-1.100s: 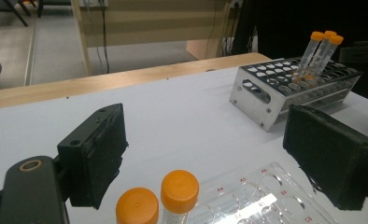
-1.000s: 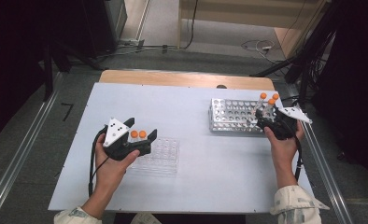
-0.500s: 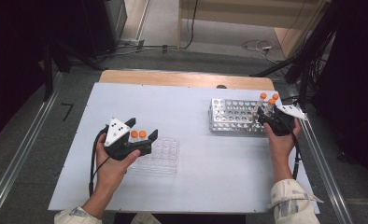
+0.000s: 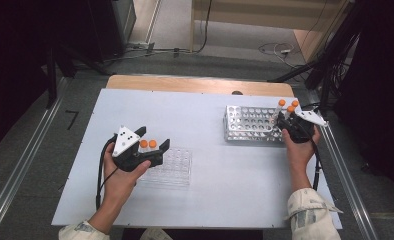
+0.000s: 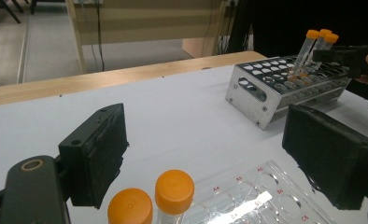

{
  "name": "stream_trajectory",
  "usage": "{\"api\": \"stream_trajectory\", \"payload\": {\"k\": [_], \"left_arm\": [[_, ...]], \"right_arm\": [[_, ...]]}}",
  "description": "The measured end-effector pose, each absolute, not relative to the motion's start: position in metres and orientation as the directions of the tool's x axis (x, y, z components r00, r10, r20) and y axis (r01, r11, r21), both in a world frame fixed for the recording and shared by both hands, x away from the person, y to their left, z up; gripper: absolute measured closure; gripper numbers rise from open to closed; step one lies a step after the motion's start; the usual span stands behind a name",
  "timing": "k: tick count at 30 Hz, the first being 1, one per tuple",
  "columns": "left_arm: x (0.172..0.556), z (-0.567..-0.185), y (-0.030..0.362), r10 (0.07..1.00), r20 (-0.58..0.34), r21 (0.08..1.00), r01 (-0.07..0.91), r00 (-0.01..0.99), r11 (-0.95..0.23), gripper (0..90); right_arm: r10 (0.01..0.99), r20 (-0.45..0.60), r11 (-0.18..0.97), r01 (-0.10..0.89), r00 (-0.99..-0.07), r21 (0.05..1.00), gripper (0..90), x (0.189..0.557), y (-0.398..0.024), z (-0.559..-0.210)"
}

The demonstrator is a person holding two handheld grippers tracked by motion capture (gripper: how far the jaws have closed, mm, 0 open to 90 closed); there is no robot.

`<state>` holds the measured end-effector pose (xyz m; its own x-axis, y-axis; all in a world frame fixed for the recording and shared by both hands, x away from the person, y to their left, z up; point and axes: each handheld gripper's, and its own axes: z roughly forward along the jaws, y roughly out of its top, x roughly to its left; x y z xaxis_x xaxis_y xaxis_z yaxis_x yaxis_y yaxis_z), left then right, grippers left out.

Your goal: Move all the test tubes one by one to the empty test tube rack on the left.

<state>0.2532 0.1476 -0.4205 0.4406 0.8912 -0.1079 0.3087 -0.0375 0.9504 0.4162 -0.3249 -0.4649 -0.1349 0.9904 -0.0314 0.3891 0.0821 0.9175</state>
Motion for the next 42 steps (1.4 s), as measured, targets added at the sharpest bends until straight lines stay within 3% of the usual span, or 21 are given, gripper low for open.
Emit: {"api": "stream_trajectory", "payload": {"k": [21, 42], "left_arm": [[0.254, -0.422, 0.15, 0.893, -0.115, 0.949, 0.314, 0.436, -0.031, 14.6], [0.254, -0.422, 0.151, 0.893, -0.115, 0.948, 0.315, 0.434, -0.031, 14.5]], "right_arm": [[0.994, -0.034, 0.071, 0.372, -0.105, 0.926, 71.2, 0.419, -0.325, -0.466], [0.993, -0.038, 0.07, 0.295, -0.112, 0.953, 71.6, 0.407, -0.329, -0.432]]}}
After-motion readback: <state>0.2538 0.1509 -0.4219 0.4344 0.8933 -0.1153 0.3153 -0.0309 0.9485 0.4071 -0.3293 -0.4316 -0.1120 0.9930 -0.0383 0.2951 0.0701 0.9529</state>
